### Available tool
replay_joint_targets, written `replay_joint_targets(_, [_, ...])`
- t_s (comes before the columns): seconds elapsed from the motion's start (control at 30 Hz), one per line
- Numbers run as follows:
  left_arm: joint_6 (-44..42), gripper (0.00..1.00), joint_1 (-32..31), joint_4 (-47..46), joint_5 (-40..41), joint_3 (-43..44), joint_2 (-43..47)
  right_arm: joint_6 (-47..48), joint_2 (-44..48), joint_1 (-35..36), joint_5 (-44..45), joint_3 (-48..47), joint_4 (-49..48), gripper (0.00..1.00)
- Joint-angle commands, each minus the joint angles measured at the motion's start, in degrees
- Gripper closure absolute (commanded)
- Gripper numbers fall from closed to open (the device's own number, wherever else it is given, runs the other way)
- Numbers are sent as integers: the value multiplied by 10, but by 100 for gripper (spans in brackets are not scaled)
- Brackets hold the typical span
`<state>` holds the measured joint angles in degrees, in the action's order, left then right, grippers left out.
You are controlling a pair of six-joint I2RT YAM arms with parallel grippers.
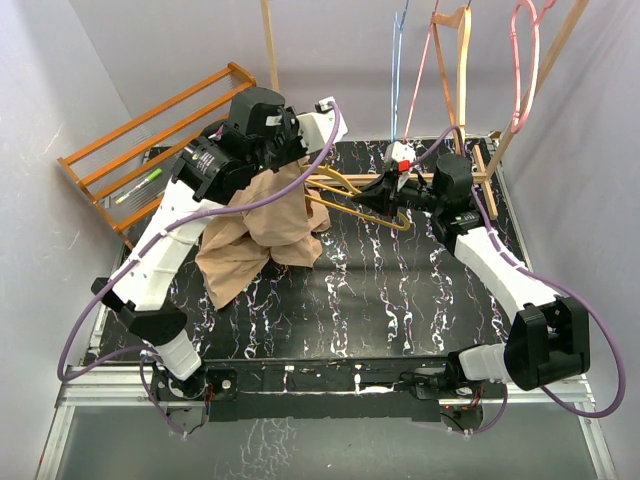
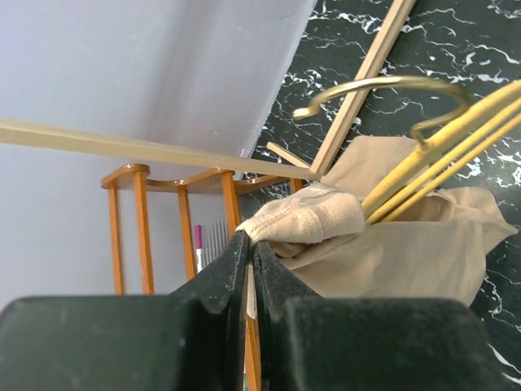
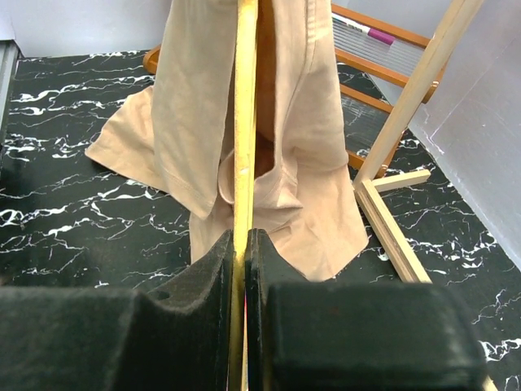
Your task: Place the t-shirt on the hanger
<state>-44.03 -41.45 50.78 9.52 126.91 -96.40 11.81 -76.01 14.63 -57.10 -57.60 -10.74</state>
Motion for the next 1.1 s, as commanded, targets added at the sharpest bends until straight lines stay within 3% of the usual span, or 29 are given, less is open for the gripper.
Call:
replay_joint_targets(0.0, [3, 100, -6, -42, 16, 32, -1, -10, 27, 5, 7, 10, -50, 92])
replay_joint_targets(0.67, [96, 100, -16, -8, -58, 31, -26, -27, 37, 5, 33, 17, -84, 92])
replay_joint_targets(0.83, [89, 100, -19, -57, -46, -75, 15, -42, 44, 5, 37, 24, -115, 92])
replay_joint_targets(0.9, [86, 89, -19, -96, -42, -126, 41, -46, 47, 5, 32, 26, -118, 92])
replay_joint_targets(1.07, [114, 40, -17, -116, -43, -164, 64, -46, 57, 5, 36, 37, -119, 92])
